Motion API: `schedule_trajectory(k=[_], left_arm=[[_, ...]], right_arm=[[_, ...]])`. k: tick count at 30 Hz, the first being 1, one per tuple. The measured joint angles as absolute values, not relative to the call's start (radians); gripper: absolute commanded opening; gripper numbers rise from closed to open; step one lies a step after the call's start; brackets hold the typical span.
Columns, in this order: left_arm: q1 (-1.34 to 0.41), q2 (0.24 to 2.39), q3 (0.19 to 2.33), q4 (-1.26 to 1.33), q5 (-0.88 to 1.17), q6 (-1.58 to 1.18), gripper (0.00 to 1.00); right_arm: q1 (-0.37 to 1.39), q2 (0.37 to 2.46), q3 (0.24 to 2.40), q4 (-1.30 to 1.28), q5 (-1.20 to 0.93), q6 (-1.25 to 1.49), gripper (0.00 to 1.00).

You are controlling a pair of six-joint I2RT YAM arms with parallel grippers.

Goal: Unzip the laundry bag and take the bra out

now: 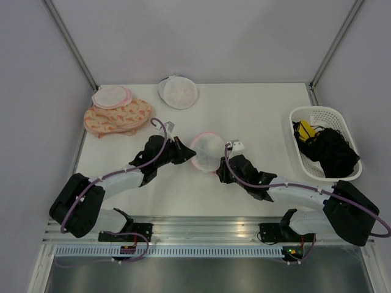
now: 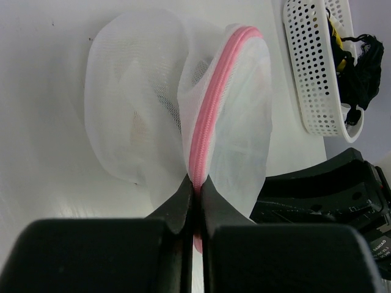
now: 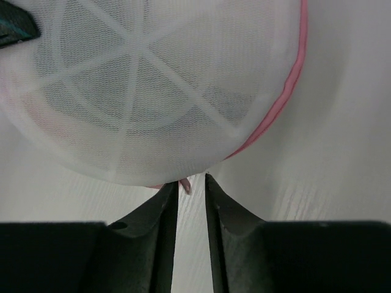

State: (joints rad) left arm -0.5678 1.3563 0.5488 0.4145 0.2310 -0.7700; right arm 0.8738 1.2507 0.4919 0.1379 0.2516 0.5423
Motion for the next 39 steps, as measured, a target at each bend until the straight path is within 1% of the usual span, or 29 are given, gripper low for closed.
schedule_trajectory(k=[1,2,3,4,6,14,19,23,27,28,30,31,32,33,34,36,37,39], left_arm=[[-0.567,1.356,0.549,0.418,0.231,-0.772,0.02],[-0.567,1.356,0.549,0.42,0.231,-0.773,0.02],[-0.567,1.356,0.549,0.421,0.232,-0.773,0.02],[-0.567,1.356,0.549,0.421,0.234,-0.774,0.02],[-0.567,1.356,0.548,0.421,0.239,-0.776,0.02],[-0.567,1.356,0.542,0.421,0.241,-0.776,0.02],[-0.568,1.356,0.551,0.387,0.255,-0.757,0.02],[-0.568,1.37,0.614,0.326,0.288,-0.693,0.02],[-0.561,1.458,0.749,0.267,0.308,-0.607,0.02],[-0.558,1.483,0.781,0.258,0.311,-0.591,0.07],[-0.546,1.544,0.847,0.244,0.316,-0.563,0.27],[-0.542,1.575,0.879,0.236,0.315,-0.556,0.54],[-0.533,1.594,0.899,0.234,0.314,-0.546,0.65],[-0.526,1.618,0.922,0.23,0.31,-0.545,0.72],[-0.521,1.633,0.937,0.228,0.302,-0.547,0.79],[-0.512,1.636,0.942,0.214,0.274,-0.552,0.84],[-0.51,1.633,0.942,0.208,0.252,-0.554,0.86],[-0.51,1.609,0.928,0.189,0.202,-0.563,0.86]], right_arm=[[0.878,1.251,0.493,0.142,0.271,0.542,0.22],[0.884,1.251,0.494,0.144,0.293,0.547,0.13],[0.888,1.251,0.494,0.144,0.313,0.55,0.08],[0.892,1.251,0.495,0.144,0.328,0.553,0.04],[0.899,1.251,0.495,0.141,0.357,0.557,0.01],[0.901,1.21,0.512,0.056,0.474,0.558,0.01],[0.902,1.193,0.565,-0.073,0.583,0.583,0.0],[0.902,1.216,0.638,-0.163,0.663,0.599,0.0],[0.901,1.225,0.658,-0.2,0.681,0.595,0.0],[0.901,1.224,0.657,-0.202,0.673,0.591,0.0],[0.9,1.218,0.654,-0.198,0.632,0.58,0.0],[0.899,1.211,0.651,-0.195,0.606,0.574,0.0],[0.9,1.205,0.648,-0.195,0.587,0.571,0.0],[0.9,1.198,0.644,-0.192,0.553,0.567,0.0],[0.9,1.194,0.642,-0.189,0.532,0.564,0.0],[0.9,1.193,0.638,-0.176,0.486,0.56,0.0],[0.9,1.193,0.635,-0.169,0.464,0.559,0.0],[0.9,1.193,0.627,-0.154,0.425,0.557,0.0]])
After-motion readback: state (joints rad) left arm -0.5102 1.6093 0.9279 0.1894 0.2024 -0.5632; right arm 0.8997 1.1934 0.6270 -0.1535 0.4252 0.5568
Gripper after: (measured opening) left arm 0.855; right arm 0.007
